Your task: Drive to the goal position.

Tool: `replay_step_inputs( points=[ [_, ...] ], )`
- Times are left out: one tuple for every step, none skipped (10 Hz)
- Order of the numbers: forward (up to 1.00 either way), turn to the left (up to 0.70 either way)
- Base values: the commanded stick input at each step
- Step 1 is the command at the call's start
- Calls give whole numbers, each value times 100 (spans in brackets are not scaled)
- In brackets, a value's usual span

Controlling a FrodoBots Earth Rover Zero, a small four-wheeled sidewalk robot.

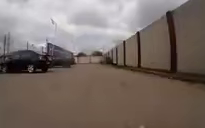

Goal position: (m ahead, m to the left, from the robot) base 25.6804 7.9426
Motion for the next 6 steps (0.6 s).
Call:
replay_step_inputs(
  points=[
    [100, 0],
    [100, 0],
    [100, 0],
    [100, 0],
    [100, 0],
    [100, 0]
  ],
)
